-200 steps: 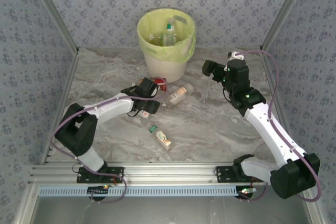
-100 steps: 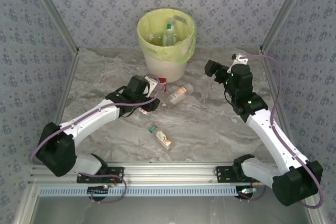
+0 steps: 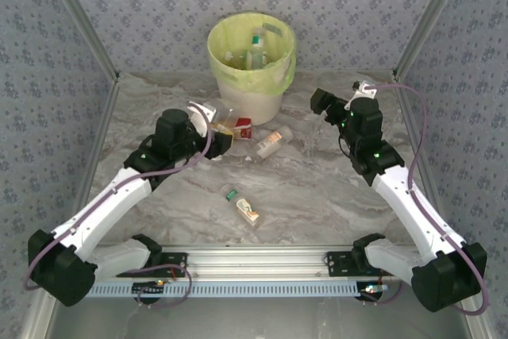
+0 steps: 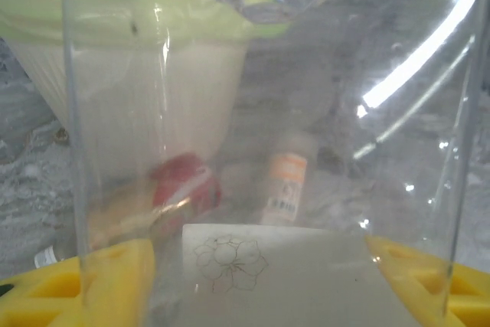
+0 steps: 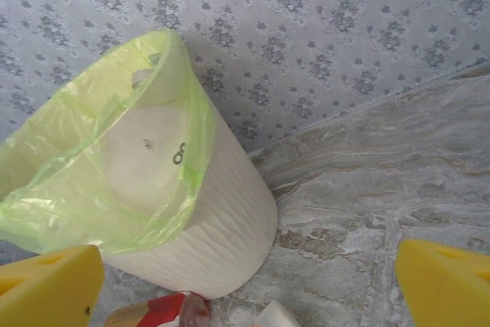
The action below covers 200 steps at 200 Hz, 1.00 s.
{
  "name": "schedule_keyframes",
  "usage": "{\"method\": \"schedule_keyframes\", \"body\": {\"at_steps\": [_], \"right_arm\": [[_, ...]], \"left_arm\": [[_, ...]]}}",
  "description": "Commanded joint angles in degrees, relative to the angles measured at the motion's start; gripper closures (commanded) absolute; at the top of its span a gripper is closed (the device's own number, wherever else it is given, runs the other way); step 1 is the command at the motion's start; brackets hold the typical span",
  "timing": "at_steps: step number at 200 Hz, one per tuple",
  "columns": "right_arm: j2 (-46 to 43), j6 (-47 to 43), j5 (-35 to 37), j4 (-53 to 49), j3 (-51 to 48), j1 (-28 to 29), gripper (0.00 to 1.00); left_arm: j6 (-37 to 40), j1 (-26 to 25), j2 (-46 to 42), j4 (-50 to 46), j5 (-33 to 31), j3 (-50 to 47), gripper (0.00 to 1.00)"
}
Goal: Put the plastic bottles in the bin
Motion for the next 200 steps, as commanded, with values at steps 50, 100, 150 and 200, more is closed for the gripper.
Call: {"method": "schedule_keyframes", "body": {"at_steps": [50, 100, 150, 200], "right_arm": [[-2.3, -2.7, -4.5, 5.1, -3.7, -0.2, 0.00], [-5.4, -5.8, -3.4, 4.0, -5.7, -0.2, 0.00], [-8.6, -6.0, -2.6, 1.7, -5.7, -0.3, 0.00], [-10.6, -6.9, -2.8, 1.6, -6.1, -0.4, 0.00]], "left_arm": [[-7.3, 0.5, 2.6, 11.0, -4.7, 8.4, 1.00], [-6.9, 0.5, 11.0, 10.1, -10.4, 21.9, 1.00], [-5.9, 0.5, 24.5, 3.3, -16.6, 41.2, 1.00], [-4.5, 0.5, 39.7, -6.1, -17.8, 62.1, 1.00]]}}
